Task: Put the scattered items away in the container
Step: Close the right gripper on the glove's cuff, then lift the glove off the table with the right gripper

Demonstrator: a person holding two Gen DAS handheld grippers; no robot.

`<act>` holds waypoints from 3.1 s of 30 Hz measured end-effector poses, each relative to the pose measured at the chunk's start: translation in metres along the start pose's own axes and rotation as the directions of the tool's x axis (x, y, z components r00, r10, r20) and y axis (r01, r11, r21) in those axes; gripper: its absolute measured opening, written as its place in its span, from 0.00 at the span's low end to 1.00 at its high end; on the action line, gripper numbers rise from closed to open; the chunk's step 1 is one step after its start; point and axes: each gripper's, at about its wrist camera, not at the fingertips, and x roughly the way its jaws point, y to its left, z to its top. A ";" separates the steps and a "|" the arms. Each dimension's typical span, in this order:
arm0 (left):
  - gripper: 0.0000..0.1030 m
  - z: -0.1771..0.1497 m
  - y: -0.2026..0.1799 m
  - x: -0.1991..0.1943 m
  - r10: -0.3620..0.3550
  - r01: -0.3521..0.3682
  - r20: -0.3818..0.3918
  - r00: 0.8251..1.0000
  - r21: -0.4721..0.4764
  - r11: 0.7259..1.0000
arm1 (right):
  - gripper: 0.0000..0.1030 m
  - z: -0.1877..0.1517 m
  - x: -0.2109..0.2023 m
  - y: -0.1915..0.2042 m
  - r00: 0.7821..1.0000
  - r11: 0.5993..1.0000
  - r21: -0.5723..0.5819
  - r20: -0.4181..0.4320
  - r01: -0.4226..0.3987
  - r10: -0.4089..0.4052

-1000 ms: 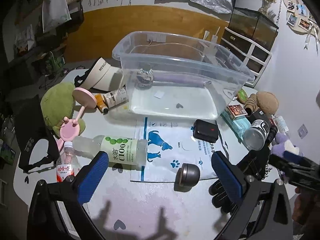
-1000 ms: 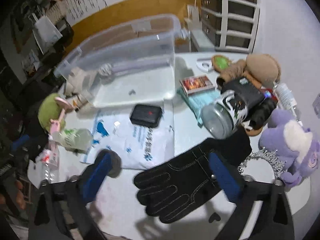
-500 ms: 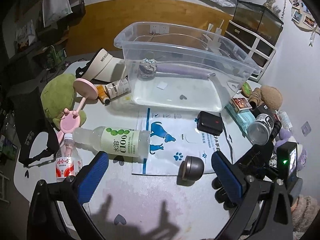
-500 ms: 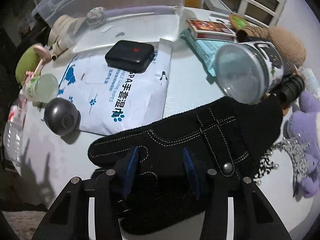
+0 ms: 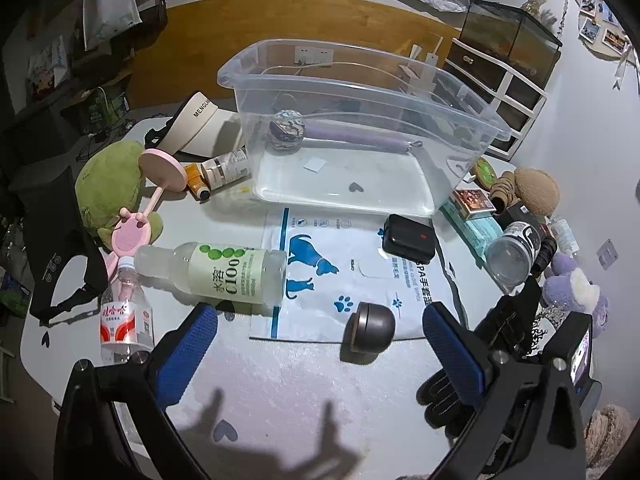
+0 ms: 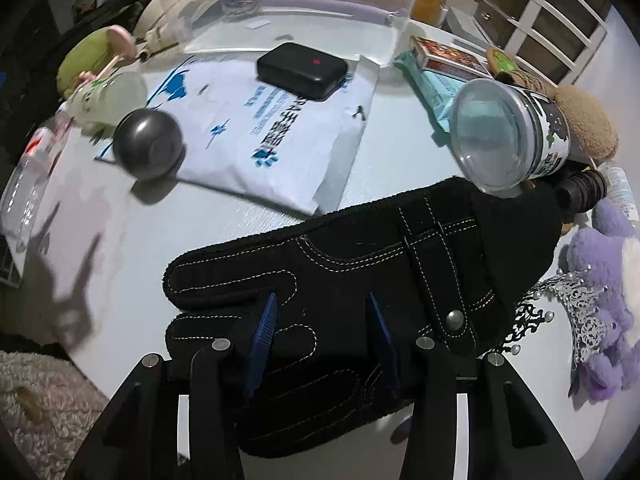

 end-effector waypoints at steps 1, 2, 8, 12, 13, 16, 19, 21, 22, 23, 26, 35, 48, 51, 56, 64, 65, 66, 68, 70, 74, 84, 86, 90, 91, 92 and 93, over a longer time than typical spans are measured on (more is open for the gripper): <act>1.00 -0.002 -0.001 -0.001 0.001 -0.001 0.000 1.000 0.000 1.000 | 0.46 -0.001 0.000 0.002 1.000 1.000 -0.001 -0.003 -0.006 0.006; 1.00 -0.004 -0.002 -0.002 0.001 -0.001 -0.001 1.000 0.004 1.000 | 0.46 -0.002 0.000 0.004 1.000 1.000 -0.001 -0.005 -0.011 0.011; 1.00 -0.010 -0.003 -0.011 -0.032 0.031 0.022 0.999 0.057 0.998 | 0.46 -0.010 -0.003 0.019 1.000 0.999 0.034 -0.005 -0.024 0.024; 1.00 -0.017 0.005 -0.013 -0.066 0.064 0.020 0.998 0.091 0.994 | 0.46 -0.011 -0.005 0.031 0.999 0.997 0.074 -0.007 -0.039 0.040; 1.00 -0.020 0.008 -0.014 -0.069 0.066 0.020 0.997 0.100 0.993 | 0.46 -0.011 -0.005 0.033 0.999 0.994 0.095 -0.007 -0.051 0.052; 1.00 -0.029 0.018 -0.017 -0.072 0.069 0.022 0.997 0.117 0.991 | 0.46 -0.010 -0.005 0.039 0.997 0.984 0.161 -0.007 -0.078 0.080; 1.00 -0.042 0.033 -0.018 -0.071 0.068 0.019 0.997 0.125 0.990 | 0.46 -0.009 -0.006 0.048 0.993 0.968 0.222 -0.002 -0.116 0.120; 1.00 -0.051 0.041 -0.018 -0.067 0.065 0.013 0.998 0.135 0.989 | 0.46 -0.010 -0.006 0.057 0.990 0.959 0.249 0.003 -0.137 0.141; 1.00 -0.054 0.044 -0.017 -0.067 0.065 0.010 0.998 0.138 0.988 | 0.46 -0.010 -0.006 0.062 0.988 0.954 0.263 0.005 -0.148 0.152; 1.00 -0.060 0.048 -0.016 -0.069 0.067 0.005 0.998 0.143 0.987 | 0.46 -0.009 -0.006 0.066 0.987 0.949 0.272 0.009 -0.157 0.161; 1.00 -0.072 0.055 -0.012 -0.070 0.071 -0.013 0.997 0.156 0.985 | 0.46 -0.005 -0.005 0.081 0.982 0.937 0.296 0.019 -0.184 0.187; 1.00 -0.101 0.051 0.002 -0.078 0.085 -0.037 0.996 0.249 0.965 | 0.46 0.016 0.004 0.093 0.959 0.882 0.379 0.070 -0.280 0.274; 1.00 -0.131 0.017 0.041 -0.077 0.098 -0.070 0.995 0.396 0.913 | 0.46 0.043 0.018 0.102 0.943 0.876 0.350 0.090 -0.332 0.322; 1.00 -0.131 0.017 0.054 -0.048 0.077 -0.082 0.995 0.393 0.916 | 0.46 0.049 0.020 0.103 0.940 0.879 0.337 0.085 -0.338 0.329; 1.00 -0.130 0.022 0.079 -0.014 0.064 -0.138 0.990 0.363 0.930 | 0.46 0.052 0.017 0.091 0.915 0.849 0.347 0.082 -0.399 0.396; 1.00 -0.131 0.023 0.092 0.012 0.045 -0.152 0.988 0.365 0.930 | 0.46 0.055 -0.026 0.045 0.924 0.868 0.317 0.160 -0.381 0.347; 1.00 -0.129 0.025 0.093 0.014 0.041 -0.151 0.988 0.357 0.933 | 0.46 0.056 -0.026 0.037 0.940 0.887 0.315 0.154 -0.338 0.304; 1.00 -0.128 0.027 0.094 0.017 0.037 -0.150 0.989 0.349 0.937 | 0.46 0.057 -0.025 0.028 0.954 0.902 0.316 0.145 -0.294 0.261; 1.00 -0.125 0.030 0.096 0.025 0.026 -0.145 0.989 0.338 0.941 | 0.46 0.058 -0.016 0.012 0.969 0.908 0.340 0.123 -0.244 0.214; 1.00 -0.122 0.034 0.097 0.035 0.013 -0.139 0.990 0.330 0.944 | 0.46 0.056 -0.003 -0.002 0.978 0.908 0.364 0.096 -0.209 0.186; 1.00 -0.117 0.038 0.100 0.052 -0.005 -0.133 0.990 0.329 0.944 | 0.46 0.044 0.024 -0.011 0.976 0.897 0.393 0.007 -0.202 0.216; 1.00 -0.100 0.059 0.104 0.082 -0.049 -0.119 0.990 0.254 0.966 | 0.46 -0.006 0.017 0.013 0.955 0.858 0.441 -0.008 -0.263 0.297; 1.00 -0.099 0.061 0.101 0.082 -0.052 -0.110 0.991 0.252 0.966 | 0.46 -0.013 0.014 0.019 0.953 0.855 0.444 -0.009 -0.269 0.304; 1.00 -0.101 0.062 0.087 0.049 -0.024 -0.101 0.994 0.238 0.971 | 0.46 -0.018 0.013 0.032 0.948 0.850 0.446 -0.012 -0.280 0.318; 1.00 -0.102 0.061 0.082 0.035 -0.011 -0.096 0.995 0.237 0.971 | 0.46 -0.018 0.014 0.036 0.946 0.852 0.439 -0.013 -0.285 0.323; 1.00 -0.103 0.059 0.078 0.018 0.005 -0.094 0.995 0.238 0.971 | 0.46 -0.018 0.014 0.040 0.944 0.854 0.432 -0.015 -0.290 0.329; 1.00 -0.105 0.057 0.073 0.000 0.022 -0.092 0.996 0.240 0.971 | 0.46 -0.018 0.014 0.043 0.942 0.856 0.424 -0.016 -0.296 0.334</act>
